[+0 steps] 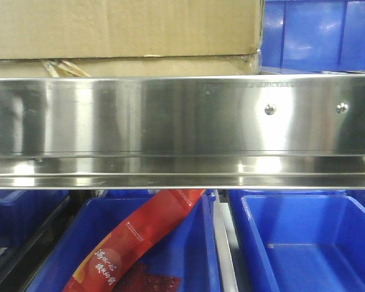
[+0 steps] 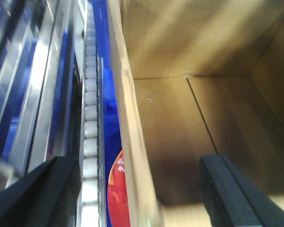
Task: Grab carton from right shelf to conveyor
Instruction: 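Pinch the carton's side walls with both grippers and lift it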
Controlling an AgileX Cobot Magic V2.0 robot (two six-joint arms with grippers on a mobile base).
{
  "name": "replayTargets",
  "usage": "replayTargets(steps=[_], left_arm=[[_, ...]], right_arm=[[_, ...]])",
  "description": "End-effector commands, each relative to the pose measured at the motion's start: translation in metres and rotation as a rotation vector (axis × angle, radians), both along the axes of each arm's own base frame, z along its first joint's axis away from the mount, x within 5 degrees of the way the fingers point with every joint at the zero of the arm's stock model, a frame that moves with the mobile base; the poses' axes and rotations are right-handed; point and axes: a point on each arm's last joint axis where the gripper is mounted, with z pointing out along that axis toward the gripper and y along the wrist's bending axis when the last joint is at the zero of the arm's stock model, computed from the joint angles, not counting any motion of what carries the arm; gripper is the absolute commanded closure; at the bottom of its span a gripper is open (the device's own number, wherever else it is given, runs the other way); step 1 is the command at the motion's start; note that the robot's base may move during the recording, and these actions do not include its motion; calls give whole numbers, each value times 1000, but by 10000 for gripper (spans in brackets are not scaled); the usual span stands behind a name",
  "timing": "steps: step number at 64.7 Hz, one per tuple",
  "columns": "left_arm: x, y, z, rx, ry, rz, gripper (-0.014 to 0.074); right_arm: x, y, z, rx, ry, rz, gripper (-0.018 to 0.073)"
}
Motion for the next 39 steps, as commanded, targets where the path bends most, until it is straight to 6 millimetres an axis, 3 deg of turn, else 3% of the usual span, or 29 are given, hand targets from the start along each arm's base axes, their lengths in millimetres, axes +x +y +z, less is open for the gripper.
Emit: replayTargets(steps=[1,17,39], left_arm=[[13,-3,1,-1,1,-7,174],[51,-11,-21,7,59,-21,174],[77,-14,-48,92,120,-8,190]], right_arm=[[19,11,-7,-10,3,-8,0],[55,30,-33,-37,57,-7,0],[80,37,-62,-70,125,-21,5]])
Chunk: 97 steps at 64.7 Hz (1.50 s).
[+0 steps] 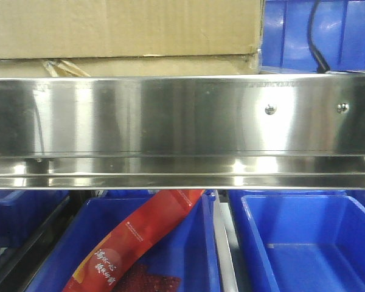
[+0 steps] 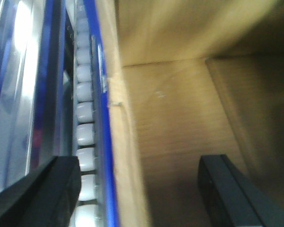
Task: Grab carton from right shelf to conveyor
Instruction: 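Pinch the carton's side walls with both grippers and lift it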
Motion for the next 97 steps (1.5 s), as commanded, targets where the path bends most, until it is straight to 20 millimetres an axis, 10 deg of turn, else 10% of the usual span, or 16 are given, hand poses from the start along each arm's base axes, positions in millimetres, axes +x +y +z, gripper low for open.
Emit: replayTargets(steps=[1,9,16,20,39,64,97], left_arm=[[2,0,1,23,-20,1,198],[3,1,1,36,-22,6,375],[3,1,1,36,-22,6,640],[3,1,1,36,-22,6,598],[-10,3,13,34,-21,10,614],[-96,7,86,-43,-237,11,614],[-160,-32,70,-22,-207,-116,614]], right_arm=[[6,-5,0,-4,-18,-21,12],[9,-4,-4,-3,-6,-31,181],[10,-4,-4,-1,-3,-34,539],[10,-4,-4,1,-2,-36,665],[-3,-11,13,24,-41,-38,620],[-94,-38,91,83,-260,0,628],[-161,-65,48,23,-152,-7,628]])
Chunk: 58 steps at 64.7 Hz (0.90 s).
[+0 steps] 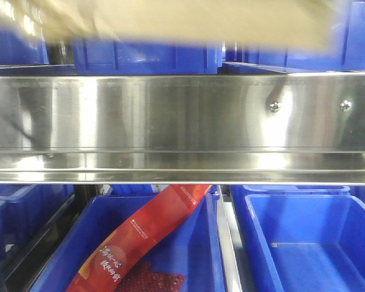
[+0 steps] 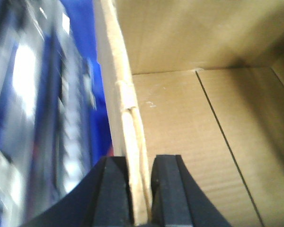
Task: Grab carton from right shelf to conveyor
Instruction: 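Pinch the carton's side walls with both grippers and lift it, then pull the held carton back off the shelf with both grippers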
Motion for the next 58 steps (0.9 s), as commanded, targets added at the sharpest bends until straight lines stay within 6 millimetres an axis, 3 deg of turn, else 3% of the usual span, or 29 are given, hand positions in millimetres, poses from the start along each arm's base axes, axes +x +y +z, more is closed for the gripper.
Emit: replayTargets(steps=[1,58], left_arm=[[-12,-1,-1,1,-32,-13,614],[-15,-1,-8,5,-14,-9,614]], right_arm=[[-8,-8,6,13,-77,6,628],[-7,-6,15,70,-166,19,628]])
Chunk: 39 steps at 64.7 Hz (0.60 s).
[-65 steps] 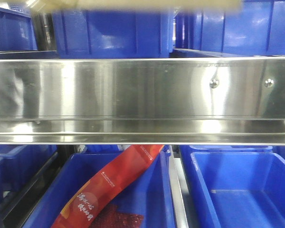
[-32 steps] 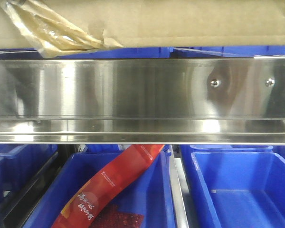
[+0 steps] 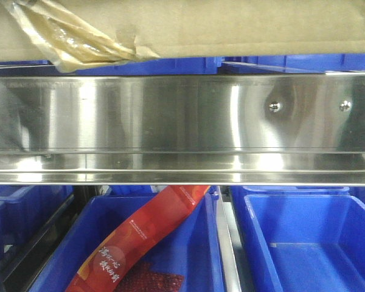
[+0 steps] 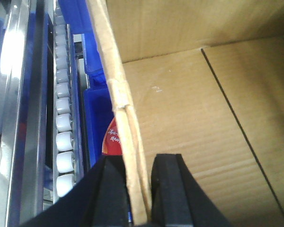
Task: Grab carton from right shelf to conveyor
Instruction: 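Pull the held carton back off the shelf with both grippers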
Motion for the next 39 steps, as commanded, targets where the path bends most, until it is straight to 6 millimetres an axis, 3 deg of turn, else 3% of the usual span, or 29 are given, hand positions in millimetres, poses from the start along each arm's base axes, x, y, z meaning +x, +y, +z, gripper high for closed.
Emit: replayTargets(steps=[1,39], left_arm=[[-5,1,6,-2,-41,-14,614],[-5,1,6,-2,-41,-14,614]], right_arm=[[-2,-3,10,18,-95,10,628],[-2,-3,10,18,-95,10,628]])
